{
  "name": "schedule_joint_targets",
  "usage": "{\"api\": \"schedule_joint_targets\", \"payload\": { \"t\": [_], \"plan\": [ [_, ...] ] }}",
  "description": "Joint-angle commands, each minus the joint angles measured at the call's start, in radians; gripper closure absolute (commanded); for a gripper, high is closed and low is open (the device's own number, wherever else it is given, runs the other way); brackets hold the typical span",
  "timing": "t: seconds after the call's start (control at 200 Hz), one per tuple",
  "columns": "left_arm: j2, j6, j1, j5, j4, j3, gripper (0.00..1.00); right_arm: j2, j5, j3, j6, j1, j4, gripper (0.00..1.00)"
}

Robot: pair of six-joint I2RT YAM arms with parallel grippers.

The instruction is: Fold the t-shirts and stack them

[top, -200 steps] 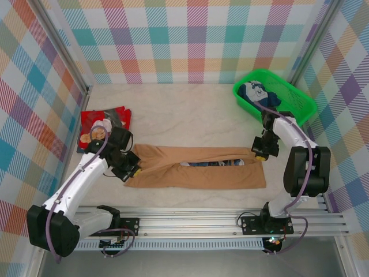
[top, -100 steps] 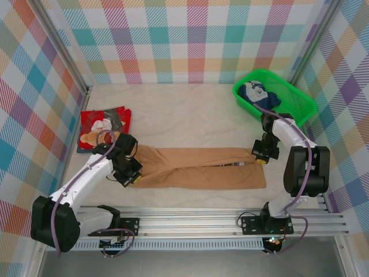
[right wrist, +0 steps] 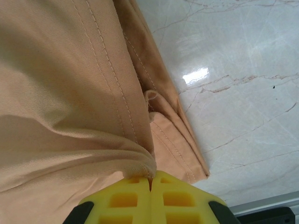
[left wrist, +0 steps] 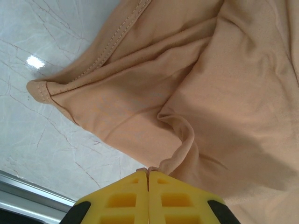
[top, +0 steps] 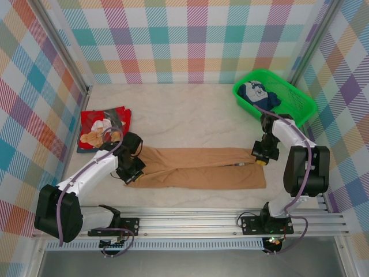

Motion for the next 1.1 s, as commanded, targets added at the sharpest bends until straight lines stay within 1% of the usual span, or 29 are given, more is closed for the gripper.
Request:
{"api": "schedule_joint_targets", "payload": {
  "t": [0.0, 0.165, 0.31, 0.45, 0.545, 0.575, 0.605, 0.64, 0.66, 0.73, 0.815, 0.87, 0.915, 0.945, 1.015, 1.095],
  "plan": [
    [0.011, 0.018, -0.011, -0.030, -0.010, 0.004, 0.94, 0.020, 0.020, -0.004, 0.011, 0.002, -0.021, 1.00],
    [0.010, 0.023, -0.014, -0.039, -0.014, -0.002, 0.94, 0.029, 0.018, -0.012, 0.006, 0.002, -0.017, 1.00],
    [-0.001, 0.026, -0.016, -0.065, -0.034, 0.004, 0.94, 0.016, 0.042, -0.011, 0.000, 0.002, -0.026, 1.00],
    [0.004, 0.027, -0.016, -0.060, -0.025, -0.004, 0.94, 0.020, 0.022, -0.011, 0.003, 0.002, -0.028, 1.00],
    [0.011, 0.026, -0.019, -0.057, -0.022, -0.007, 0.93, 0.023, 0.021, -0.025, 0.010, 0.001, -0.020, 0.94],
    [0.012, 0.026, -0.020, -0.056, -0.021, -0.009, 0.91, 0.025, 0.026, -0.032, 0.012, 0.002, -0.015, 0.94],
    [0.014, 0.026, -0.021, -0.053, -0.020, -0.009, 0.88, 0.025, 0.029, -0.040, 0.016, 0.002, -0.010, 0.91],
    [0.012, 0.024, -0.022, -0.050, -0.023, -0.009, 0.81, 0.027, 0.032, -0.045, 0.022, 0.002, -0.005, 0.86],
    [0.011, 0.025, -0.023, -0.046, -0.026, -0.009, 0.75, 0.027, 0.032, -0.046, 0.026, 0.001, -0.005, 0.83],
    [-0.005, 0.023, -0.025, -0.050, -0.051, 0.013, 0.57, 0.010, 0.037, -0.041, 0.044, 0.001, -0.009, 0.69],
    [-0.025, 0.024, -0.025, -0.083, -0.096, 0.082, 0.47, -0.044, 0.061, -0.028, 0.069, 0.001, -0.012, 0.60],
    [-0.020, 0.037, -0.016, -0.104, -0.113, 0.139, 0.45, -0.079, 0.081, -0.015, 0.082, 0.001, -0.009, 0.58],
    [0.000, 0.047, 0.008, -0.101, -0.112, 0.182, 0.45, -0.098, 0.089, -0.004, 0.091, 0.001, -0.001, 0.62],
    [0.020, 0.052, 0.028, -0.089, -0.100, 0.205, 0.45, -0.103, 0.090, 0.003, 0.097, 0.001, 0.007, 0.63],
    [0.085, 0.080, 0.073, -0.071, -0.049, 0.250, 0.45, -0.094, 0.046, 0.009, 0.109, 0.001, 0.054, 0.62],
    [0.195, 0.122, 0.110, -0.047, 0.004, 0.307, 0.44, -0.079, -0.006, 0.004, 0.140, 0.000, 0.100, 0.62]
  ]
}}
